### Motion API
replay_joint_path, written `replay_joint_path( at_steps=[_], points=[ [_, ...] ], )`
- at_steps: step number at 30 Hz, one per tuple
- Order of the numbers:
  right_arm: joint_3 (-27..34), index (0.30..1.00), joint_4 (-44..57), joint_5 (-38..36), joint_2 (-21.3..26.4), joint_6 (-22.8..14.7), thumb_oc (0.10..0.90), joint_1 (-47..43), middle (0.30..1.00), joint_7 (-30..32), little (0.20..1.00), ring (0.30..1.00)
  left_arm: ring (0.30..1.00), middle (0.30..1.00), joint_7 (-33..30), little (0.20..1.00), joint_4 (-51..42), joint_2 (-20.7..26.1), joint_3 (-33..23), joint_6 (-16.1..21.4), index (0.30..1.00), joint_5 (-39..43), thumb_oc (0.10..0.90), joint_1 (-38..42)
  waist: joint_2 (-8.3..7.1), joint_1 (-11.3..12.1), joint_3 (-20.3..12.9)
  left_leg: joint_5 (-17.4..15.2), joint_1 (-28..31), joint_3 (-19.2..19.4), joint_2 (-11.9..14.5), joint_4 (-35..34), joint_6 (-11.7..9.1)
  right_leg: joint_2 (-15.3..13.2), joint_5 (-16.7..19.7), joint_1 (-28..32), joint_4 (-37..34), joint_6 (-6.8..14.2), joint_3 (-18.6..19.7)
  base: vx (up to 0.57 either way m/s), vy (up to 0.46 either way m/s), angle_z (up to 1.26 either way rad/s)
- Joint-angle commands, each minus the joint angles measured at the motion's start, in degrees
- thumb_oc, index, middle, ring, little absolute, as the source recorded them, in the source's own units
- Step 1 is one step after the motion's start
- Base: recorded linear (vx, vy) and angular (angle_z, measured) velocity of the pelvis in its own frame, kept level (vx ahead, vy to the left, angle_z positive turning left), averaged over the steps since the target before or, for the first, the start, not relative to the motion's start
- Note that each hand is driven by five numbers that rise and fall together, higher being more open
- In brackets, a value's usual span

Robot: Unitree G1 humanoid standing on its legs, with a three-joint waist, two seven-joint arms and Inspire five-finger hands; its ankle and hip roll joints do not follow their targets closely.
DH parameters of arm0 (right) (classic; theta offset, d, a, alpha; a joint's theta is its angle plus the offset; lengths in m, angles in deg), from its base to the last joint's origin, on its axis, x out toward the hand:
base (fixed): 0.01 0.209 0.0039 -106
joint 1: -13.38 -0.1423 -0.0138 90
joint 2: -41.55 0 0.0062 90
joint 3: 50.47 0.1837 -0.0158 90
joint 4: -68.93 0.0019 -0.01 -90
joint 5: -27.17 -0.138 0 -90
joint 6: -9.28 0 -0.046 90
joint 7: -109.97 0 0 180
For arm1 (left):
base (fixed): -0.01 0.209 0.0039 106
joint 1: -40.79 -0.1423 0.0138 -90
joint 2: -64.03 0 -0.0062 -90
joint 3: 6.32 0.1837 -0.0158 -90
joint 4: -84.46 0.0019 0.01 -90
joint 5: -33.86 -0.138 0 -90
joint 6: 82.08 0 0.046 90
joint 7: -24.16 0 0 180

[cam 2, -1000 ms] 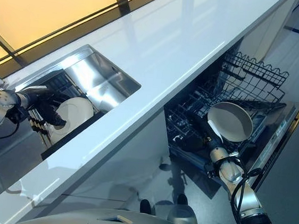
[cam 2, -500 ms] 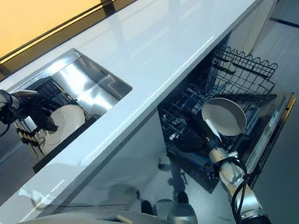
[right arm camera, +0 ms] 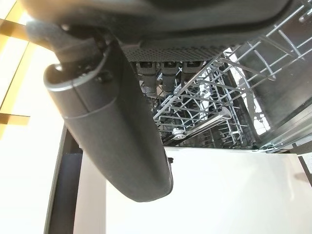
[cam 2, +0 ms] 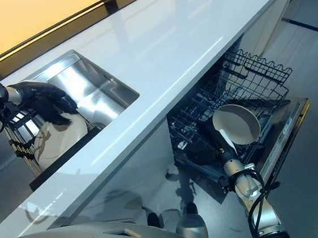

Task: Pick up plates and place into dishwasher.

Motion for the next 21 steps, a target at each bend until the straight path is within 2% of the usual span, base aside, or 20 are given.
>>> replay_joint_path(
  at_steps=[1,6,14,15,17,18,21],
  points=[
    [-1.3,0.9,7.3,0.33,0.79,-3.58,0.8,-1.62,0.9,-0.72,0.9,0.9,0.3,0.3,14.63,0.2,-8.69,-5.42,4.67,1.61,0.3,13.53,0.1,-6.63,-1.05,0.37,-2.99,-1.34,-2.82,-1.19,-1.42,0.19,-1.14,1.9,-3.31,-0.83,3.37,4.32,-2.36,-0.06,-0.017,0.11],
    [-0.75,0.9,7.36,-0.2,0.79,-3.19,0.8,-1.98,0.9,0.1,0.9,0.9,0.3,0.3,14.25,0.2,-10.61,-4.81,2.08,1.68,0.3,14.56,0.1,-8.5,-1.5,1.44,-3.45,-1.18,-2.8,-1.61,-1.31,0.18,-1.27,1.74,-3.01,-0.45,2.85,4.22,-3.51,-0.06,-0.02,0.08],
    [-0.18,0.9,7.56,-0.88,0.92,-2.35,0.8,-2.22,0.9,0.79,0.9,0.9,0.3,0.3,15.92,0.2,-11.23,-4.9,-0.14,1.99,0.3,11.26,0.1,-11.19,-1.88,2.29,-3.71,-1.05,-2.88,-2.35,-1.21,0.13,-1.2,1.61,-2.88,-0.22,2.57,4.11,-3.88,-0.03,-0.01,0.01],
    [-0.21,0.9,7.59,-1.11,1.04,-2.39,0.8,-2.23,0.9,0.9,0.9,0.9,0.3,0.3,15.36,0.2,-11.41,-4.78,-0.27,2.23,0.3,10.94,0.1,-11.41,-1.89,2.34,-3.71,-1.07,-2.84,-2.38,-1.21,0.13,-1.21,1.58,-2.85,-0.17,2.52,4.1,-3.92,0.0,0.0,0.0],
    [-0.15,0.9,7.32,-1.26,0.9,-2.47,0.8,-2.32,0.9,1.12,0.9,0.9,0.326,0.326,8.7,0.23,-11.32,-4.99,-1.96,3.57,0.326,10.89,0.13,-12.55,-2.0,2.61,-3.77,-1.0,-2.85,-2.62,-1.22,0.17,-1.28,1.54,-2.75,-0.16,2.53,4.11,-3.93,0.0,0.0,0.0],
    [-0.05,0.9,7.21,-1.25,0.71,-2.37,0.8,-2.44,0.9,1.1,0.9,0.9,0.9,0.9,3.76,0.9,-10.94,-5.16,-2.88,4.39,0.9,10.94,0.8,-12.78,-2.05,2.71,-3.79,-1.01,-2.84,-2.75,-1.25,0.16,-1.23,1.55,-2.81,-0.11,2.5,4.1,-3.95,0.0,0.0,0.0],
    [0.12,0.9,6.23,-0.59,-0.47,-2.37,0.8,-2.74,0.9,0.85,0.9,0.9,0.9,0.9,-7.6,0.9,-6.27,-6.28,-5.6,7.37,0.9,8.22,0.8,-11.4,-2.32,2.91,-3.99,-0.87,-3.09,-3.09,-1.32,0.17,-1.16,1.62,-3.01,-0.15,2.52,4.02,-3.99,0.01,-0.005,0.05]
  ],
)
